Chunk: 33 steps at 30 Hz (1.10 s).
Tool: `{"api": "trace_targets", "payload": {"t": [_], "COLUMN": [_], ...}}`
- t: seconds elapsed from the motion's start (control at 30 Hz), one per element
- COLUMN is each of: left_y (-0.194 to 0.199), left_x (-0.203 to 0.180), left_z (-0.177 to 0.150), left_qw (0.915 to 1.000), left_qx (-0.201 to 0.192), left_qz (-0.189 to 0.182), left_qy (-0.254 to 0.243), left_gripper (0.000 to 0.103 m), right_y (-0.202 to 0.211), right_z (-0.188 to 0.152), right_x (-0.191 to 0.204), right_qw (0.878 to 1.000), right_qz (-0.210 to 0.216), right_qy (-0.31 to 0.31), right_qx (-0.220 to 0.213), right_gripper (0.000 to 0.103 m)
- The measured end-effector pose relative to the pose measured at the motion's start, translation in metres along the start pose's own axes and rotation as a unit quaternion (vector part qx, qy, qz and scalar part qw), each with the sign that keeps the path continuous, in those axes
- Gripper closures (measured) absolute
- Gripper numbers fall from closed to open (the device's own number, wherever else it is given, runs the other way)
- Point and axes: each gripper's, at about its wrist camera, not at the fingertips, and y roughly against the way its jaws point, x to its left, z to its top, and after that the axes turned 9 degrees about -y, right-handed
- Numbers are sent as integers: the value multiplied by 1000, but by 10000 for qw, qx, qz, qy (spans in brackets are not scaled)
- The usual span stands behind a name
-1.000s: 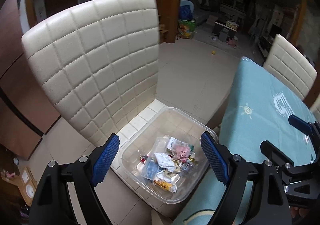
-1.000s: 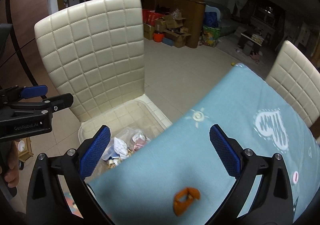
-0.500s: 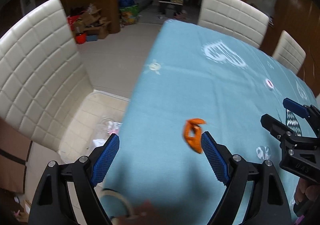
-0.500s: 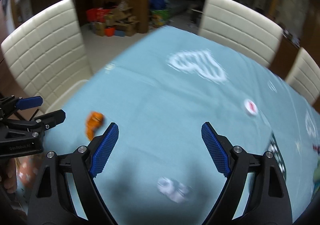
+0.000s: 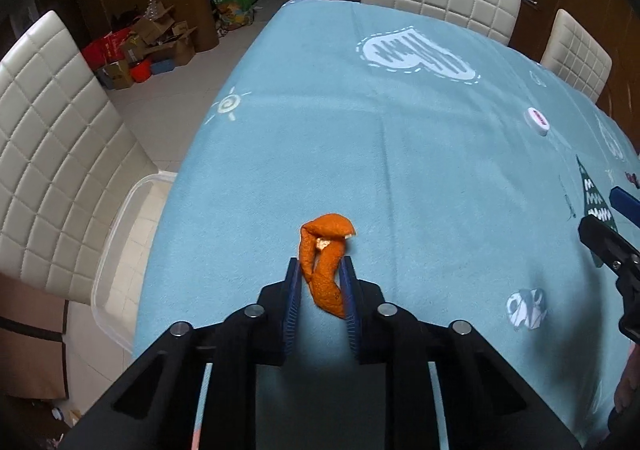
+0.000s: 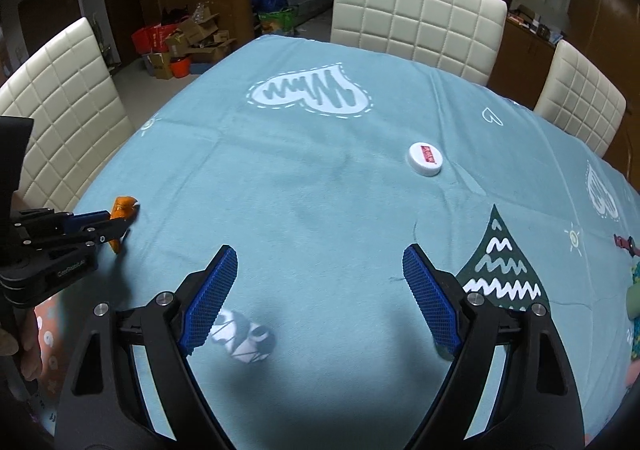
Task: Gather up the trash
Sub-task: 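Grasp the orange peel with the left tool while the right tool grasps the white bottle cap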
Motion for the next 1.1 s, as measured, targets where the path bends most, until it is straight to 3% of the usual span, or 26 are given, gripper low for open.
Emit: {"api": "trace_targets", "payload": {"t": [0.23,0.53,0.73,0.9,1.1], "left_y": [1,-12,-33,-43,-37], "left_x": [-19,-37,-46,-50,-51], "left_z": [37,93,117,121,113], "left_qw": [9996,9984,9982,9982,9981], "left_qx": [-271,-478,-444,-386,-371], "left_qz": [-30,-109,-133,-161,-198], "left_qy": [-124,-274,-374,-419,-444], "left_gripper": [91,91,91,91,91], "right_y": [-20,-76,-115,-120,-105], "right_z": [26,67,85,83,73], "right_x": [-22,-60,-85,-87,-70], "right_qw": [9999,9992,9967,9962,9966], "right_qz": [-98,-221,-183,-171,82], "right_qy": [-60,-333,-715,-796,-743], "right_qx": [-24,86,341,306,337], "right_gripper": [19,19,37,61,61]}}
